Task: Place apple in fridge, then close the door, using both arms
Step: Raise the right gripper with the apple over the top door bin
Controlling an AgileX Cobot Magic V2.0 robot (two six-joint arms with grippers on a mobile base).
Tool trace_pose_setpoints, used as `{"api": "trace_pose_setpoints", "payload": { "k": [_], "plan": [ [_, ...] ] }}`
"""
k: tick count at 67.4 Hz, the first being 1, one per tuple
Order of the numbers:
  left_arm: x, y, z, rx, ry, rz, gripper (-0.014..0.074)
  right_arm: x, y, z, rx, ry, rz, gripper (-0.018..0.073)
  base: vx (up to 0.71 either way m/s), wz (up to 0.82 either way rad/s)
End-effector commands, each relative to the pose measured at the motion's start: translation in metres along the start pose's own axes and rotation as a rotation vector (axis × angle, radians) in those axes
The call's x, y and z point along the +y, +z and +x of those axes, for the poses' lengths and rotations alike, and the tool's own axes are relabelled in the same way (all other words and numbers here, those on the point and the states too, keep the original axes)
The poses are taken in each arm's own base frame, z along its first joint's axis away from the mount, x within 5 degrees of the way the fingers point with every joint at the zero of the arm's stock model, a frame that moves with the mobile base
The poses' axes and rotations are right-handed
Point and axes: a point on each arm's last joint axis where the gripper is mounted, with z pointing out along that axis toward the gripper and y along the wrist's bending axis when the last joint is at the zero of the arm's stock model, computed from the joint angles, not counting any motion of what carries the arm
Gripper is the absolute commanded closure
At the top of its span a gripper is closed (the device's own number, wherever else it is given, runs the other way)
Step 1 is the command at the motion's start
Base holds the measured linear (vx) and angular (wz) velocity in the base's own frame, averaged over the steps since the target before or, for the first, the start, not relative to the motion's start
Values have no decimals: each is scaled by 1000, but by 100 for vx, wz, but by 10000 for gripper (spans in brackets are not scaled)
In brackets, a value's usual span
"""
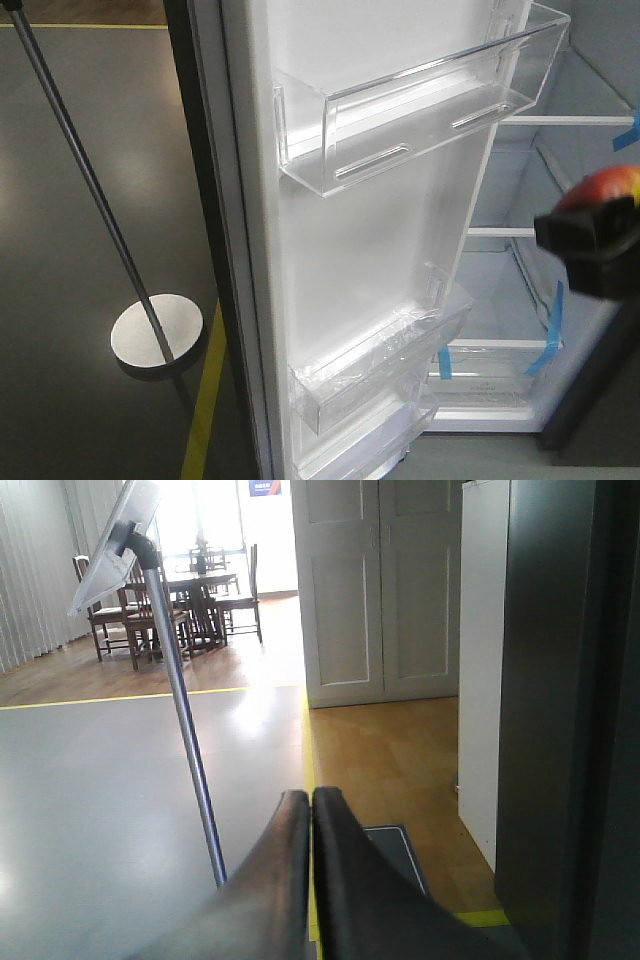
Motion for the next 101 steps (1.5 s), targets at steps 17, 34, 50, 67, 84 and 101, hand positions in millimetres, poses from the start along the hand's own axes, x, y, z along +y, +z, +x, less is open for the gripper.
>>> {"api": "trace_pose_setpoints", "payload": {
  "k": [17,34,50,67,84,101],
  "plan": [
    [0,0,-2,-57,-8,3,603,-27,-6,-108,-195,12,104,400,0,0],
    [0,0,-2,-57,-8,3,603,-24,25,-159,-254,-10,2,393,0,0],
    [0,0,-2,-57,-8,3,603,-24,67,-178,-229,-30,5,388,0,0],
    [0,0,-2,-57,-8,3,603,-24,98,-179,-205,-53,7,377,0,0],
    [0,0,-2,-57,-8,3,603,-24,107,-177,-184,-58,11,272,0,0],
    [0,0,-2,-57,-8,3,603,-24,107,-177,-179,-59,13,20,0,0]
  ]
}}
